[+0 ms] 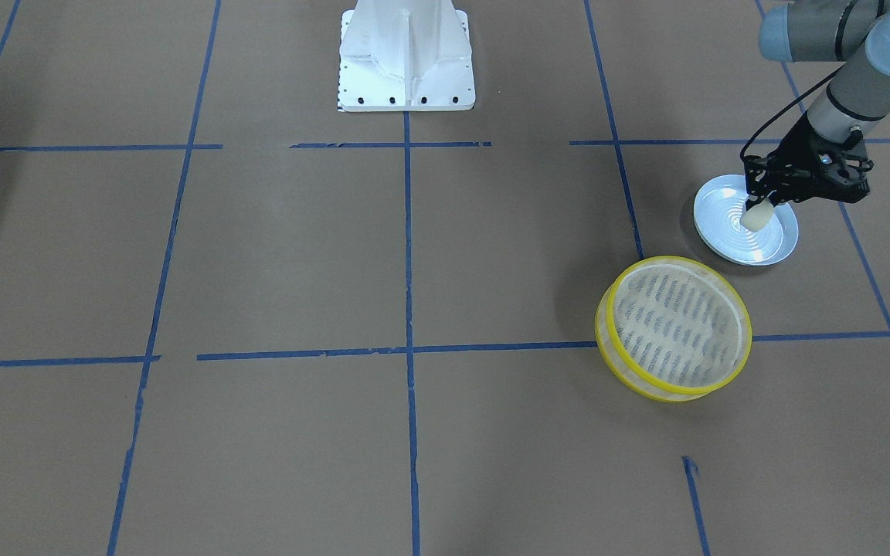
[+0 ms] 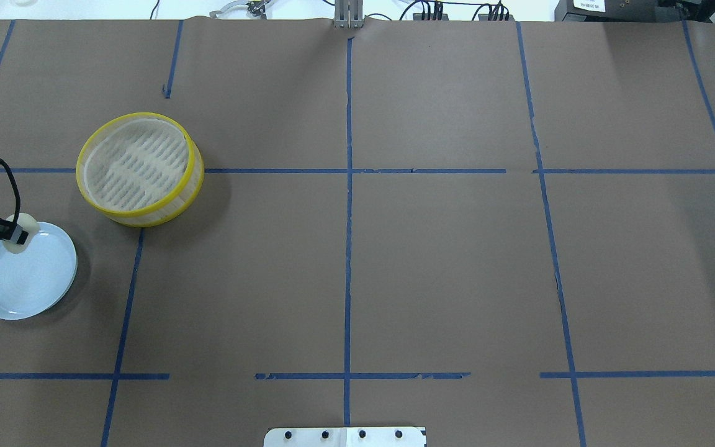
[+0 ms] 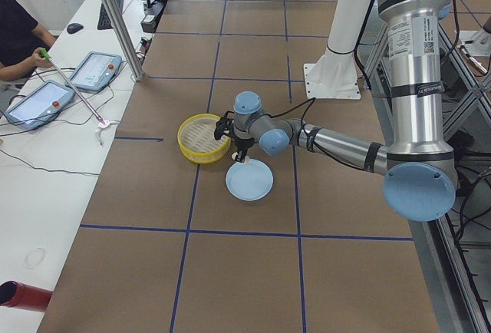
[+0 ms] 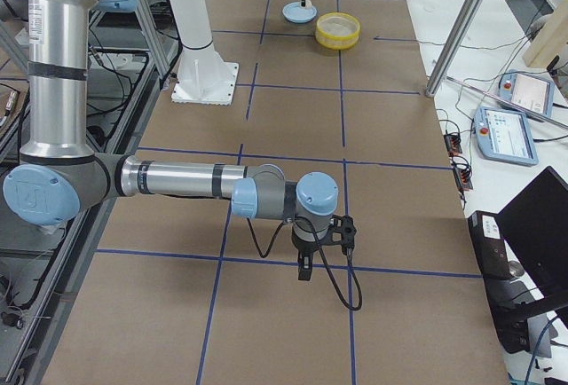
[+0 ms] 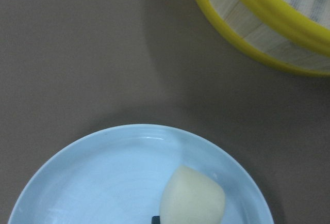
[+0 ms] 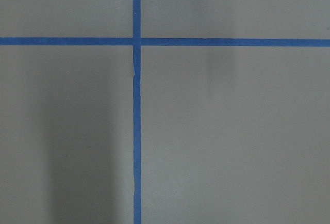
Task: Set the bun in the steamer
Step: 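Carry the bun with the left gripper over the yellow steamer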
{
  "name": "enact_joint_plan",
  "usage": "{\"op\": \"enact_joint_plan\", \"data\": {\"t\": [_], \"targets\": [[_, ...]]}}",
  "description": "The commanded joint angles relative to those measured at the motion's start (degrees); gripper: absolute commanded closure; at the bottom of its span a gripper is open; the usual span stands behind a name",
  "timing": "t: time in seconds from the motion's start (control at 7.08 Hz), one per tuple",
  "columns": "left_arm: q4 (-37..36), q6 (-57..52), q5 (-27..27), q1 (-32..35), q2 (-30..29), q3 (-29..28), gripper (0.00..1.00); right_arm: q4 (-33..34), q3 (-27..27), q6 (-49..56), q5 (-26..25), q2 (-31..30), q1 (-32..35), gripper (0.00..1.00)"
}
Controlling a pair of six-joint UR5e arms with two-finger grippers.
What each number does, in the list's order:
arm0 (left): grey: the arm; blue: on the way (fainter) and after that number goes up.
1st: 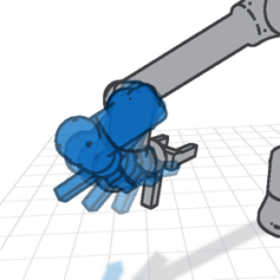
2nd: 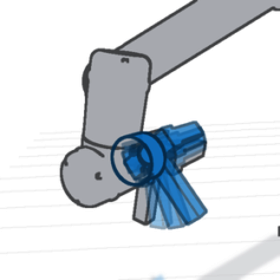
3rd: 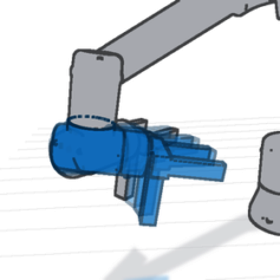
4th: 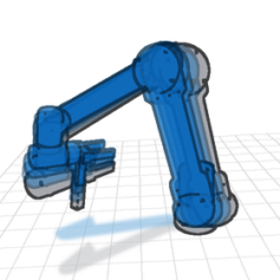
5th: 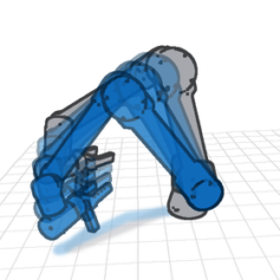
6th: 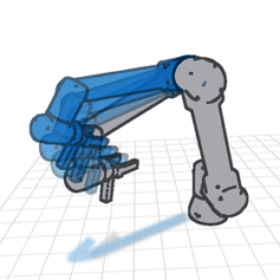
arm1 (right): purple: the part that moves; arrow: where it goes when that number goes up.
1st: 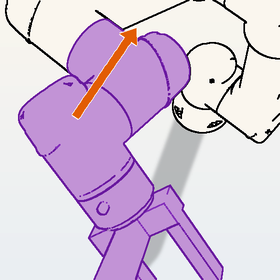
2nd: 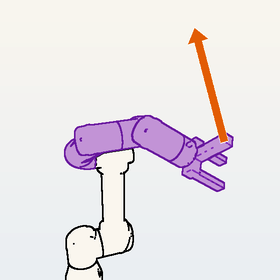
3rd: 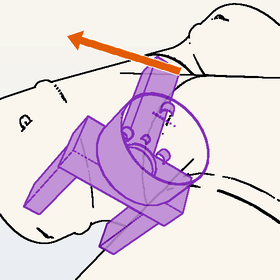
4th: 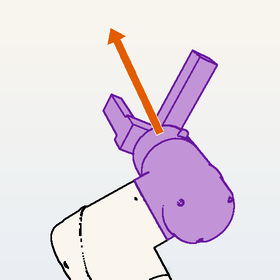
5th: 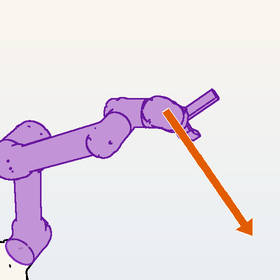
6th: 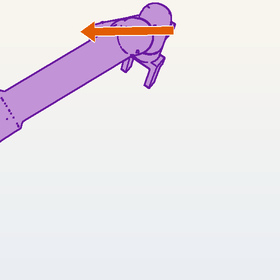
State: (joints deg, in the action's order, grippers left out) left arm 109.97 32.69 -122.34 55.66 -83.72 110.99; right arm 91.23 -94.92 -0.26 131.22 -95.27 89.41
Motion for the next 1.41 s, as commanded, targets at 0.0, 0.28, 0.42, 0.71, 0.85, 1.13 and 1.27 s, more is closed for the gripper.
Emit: {"op": "enact_joint_plan", "data": {"t": [0.0, 0.28, 0.42, 0.71, 0.85, 1.13, 1.27], "targets": [[-16.8, -7.0, 0.1, 5.6, -9.1, 2.1, 0.71, 0.0, 0.0, 0.0, 0.0, 0.0, 0.1, 0.00], [-33.0, -10.0, 0.3, 6.9, -21.4, 1.3, 0.71, 0.0, 0.0, 0.0, 0.0, 0.0, 0.1, 0.00], [-38.5, -10.0, 0.3, 6.8, -27.0, 0.4, 0.71, 0.0, 0.0, 0.0, 0.0, 0.0, 0.0, 0.00], [-38.9, -9.2, -0.1, 4.4, -33.9, -7.5, 0.71, 0.0, 0.0, 0.0, 0.0, 0.0, 0.1, 0.00], [-35.2, -8.7, 0.1, 0.7, -34.1, -10.8, 0.71, 0.0, 0.0, 0.0, 0.0, 0.0, 0.1, 0.00], [-22.3, -4.2, 0.2, -0.8, -34.1, -20.1, 0.71, 0.0, 0.0, 0.0, 0.0, 0.0, 0.1, 0.00], [-20.1, -2.6, 0.3, -2.3, -34.0, -21.8, 0.71, 0.0, 0.0, 0.0, 0.0, 0.0, 0.1, 0.00]]}}
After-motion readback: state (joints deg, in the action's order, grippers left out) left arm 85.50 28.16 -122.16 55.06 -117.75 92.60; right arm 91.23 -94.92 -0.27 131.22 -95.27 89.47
